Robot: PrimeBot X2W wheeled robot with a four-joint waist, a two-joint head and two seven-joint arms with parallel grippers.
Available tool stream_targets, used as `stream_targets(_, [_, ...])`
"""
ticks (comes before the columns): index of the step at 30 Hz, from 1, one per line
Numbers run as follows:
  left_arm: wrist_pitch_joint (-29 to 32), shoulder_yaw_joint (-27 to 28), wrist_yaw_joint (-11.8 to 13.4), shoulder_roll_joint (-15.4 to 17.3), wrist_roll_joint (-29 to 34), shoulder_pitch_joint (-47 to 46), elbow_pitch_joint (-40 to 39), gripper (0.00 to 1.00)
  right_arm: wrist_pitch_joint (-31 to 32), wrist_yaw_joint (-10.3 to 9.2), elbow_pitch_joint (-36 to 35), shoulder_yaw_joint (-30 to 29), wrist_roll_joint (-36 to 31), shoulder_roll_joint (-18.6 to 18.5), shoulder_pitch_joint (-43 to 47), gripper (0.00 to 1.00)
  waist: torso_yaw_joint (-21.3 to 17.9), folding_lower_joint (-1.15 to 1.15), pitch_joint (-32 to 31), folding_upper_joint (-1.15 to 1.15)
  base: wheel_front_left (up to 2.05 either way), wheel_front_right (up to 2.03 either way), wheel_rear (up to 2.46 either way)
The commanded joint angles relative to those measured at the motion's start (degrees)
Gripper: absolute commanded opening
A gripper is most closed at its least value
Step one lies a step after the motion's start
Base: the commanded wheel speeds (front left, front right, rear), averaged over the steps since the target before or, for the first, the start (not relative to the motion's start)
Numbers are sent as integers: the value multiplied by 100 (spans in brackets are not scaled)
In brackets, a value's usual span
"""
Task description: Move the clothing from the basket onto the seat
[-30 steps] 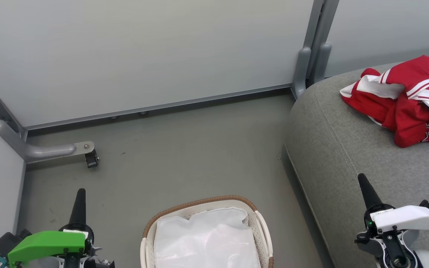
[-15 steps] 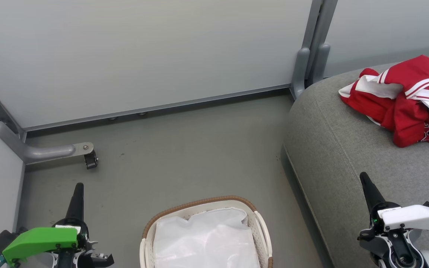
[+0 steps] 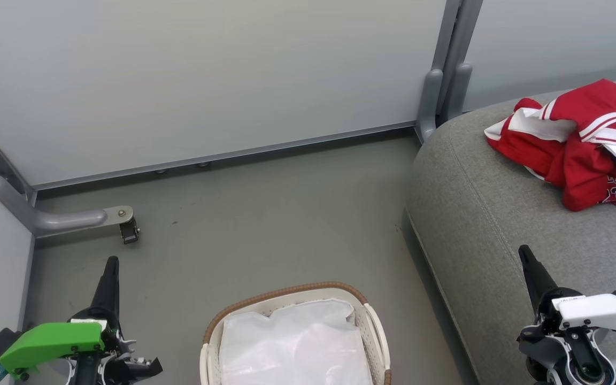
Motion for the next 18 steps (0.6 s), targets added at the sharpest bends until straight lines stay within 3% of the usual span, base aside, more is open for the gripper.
stream_targets(1, [40,37,-37,28,-123,-135,3,0,32,1,-31,-33,126,-29,-71,0,-2,0,-1,0,0,0,0])
stream_targets(18, [157,88,-52,26,-483,-177,14,0,157,0,-38,-98,536,-23,-67,0,-20,0,-11,0,0,0,0])
